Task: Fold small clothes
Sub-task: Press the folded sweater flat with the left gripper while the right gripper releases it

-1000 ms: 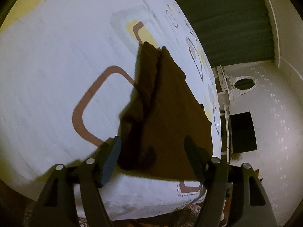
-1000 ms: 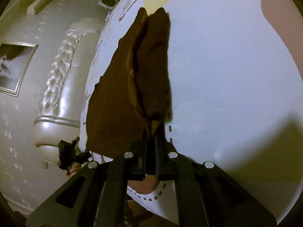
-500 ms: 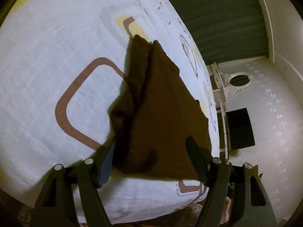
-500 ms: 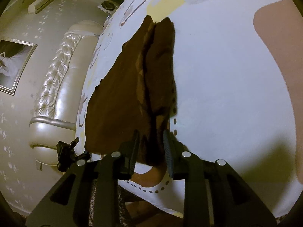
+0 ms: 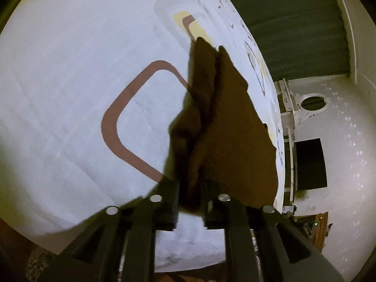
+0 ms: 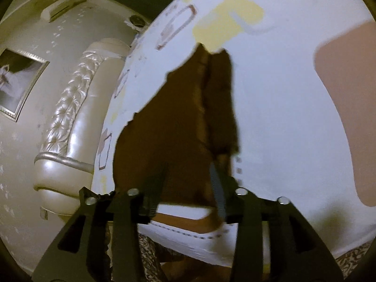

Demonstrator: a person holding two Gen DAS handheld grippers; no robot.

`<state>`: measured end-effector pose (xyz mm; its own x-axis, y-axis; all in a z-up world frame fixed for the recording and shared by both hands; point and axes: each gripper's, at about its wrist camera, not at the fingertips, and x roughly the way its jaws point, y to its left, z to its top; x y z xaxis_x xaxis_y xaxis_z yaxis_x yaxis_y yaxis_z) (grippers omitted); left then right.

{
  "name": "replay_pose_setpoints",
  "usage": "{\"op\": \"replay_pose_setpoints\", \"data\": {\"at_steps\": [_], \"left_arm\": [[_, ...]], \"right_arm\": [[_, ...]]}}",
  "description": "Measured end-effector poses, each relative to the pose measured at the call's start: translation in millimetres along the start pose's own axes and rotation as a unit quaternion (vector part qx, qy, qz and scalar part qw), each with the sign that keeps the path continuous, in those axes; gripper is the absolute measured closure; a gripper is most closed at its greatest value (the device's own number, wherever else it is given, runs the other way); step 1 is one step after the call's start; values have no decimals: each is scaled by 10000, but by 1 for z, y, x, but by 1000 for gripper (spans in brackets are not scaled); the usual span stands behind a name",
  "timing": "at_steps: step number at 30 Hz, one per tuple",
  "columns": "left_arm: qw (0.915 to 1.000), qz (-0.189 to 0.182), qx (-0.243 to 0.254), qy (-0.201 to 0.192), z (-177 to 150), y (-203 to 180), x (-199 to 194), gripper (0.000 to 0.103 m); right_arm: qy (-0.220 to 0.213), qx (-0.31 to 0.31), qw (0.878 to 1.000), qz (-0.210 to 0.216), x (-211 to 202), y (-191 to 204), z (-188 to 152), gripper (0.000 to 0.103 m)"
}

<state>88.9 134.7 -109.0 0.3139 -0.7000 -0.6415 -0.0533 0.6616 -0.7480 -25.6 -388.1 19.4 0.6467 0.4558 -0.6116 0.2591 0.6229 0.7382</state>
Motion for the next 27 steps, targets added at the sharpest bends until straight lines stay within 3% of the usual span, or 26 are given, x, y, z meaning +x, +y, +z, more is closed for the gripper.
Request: {"op": "replay_pose_setpoints", "data": {"at_steps": [2,4,6,11,14,17,22,27], "left_arm": [[9998,-120,-91,-90,0,0,-6,66],[9994,-265,-98,-180,0,0,-13,47],[9990,-398,-47,-212,1,2,-18,41],[9959,-854,-268,-88,6,17,-20,38],[9950,-907,-401,96,10,21,-20,38],[9962,-601,-561,300,16,16,-15,38],[9965,-46,-706,453,23,-3,-3,26],[9973,-74,-603,419,25,-11,11,26]], "right_arm": [[88,-201,9997,48,6,22,2,56],[217,-451,9987,85,18,50,3,55],[327,-621,9974,159,29,70,2,52],[628,-929,9929,396,65,114,-8,52],[800,-993,9906,499,78,127,-17,52],[898,-1026,9892,543,85,131,-26,52],[979,-911,9894,564,90,128,-33,52],[1036,-792,9894,636,90,122,-39,52]]}}
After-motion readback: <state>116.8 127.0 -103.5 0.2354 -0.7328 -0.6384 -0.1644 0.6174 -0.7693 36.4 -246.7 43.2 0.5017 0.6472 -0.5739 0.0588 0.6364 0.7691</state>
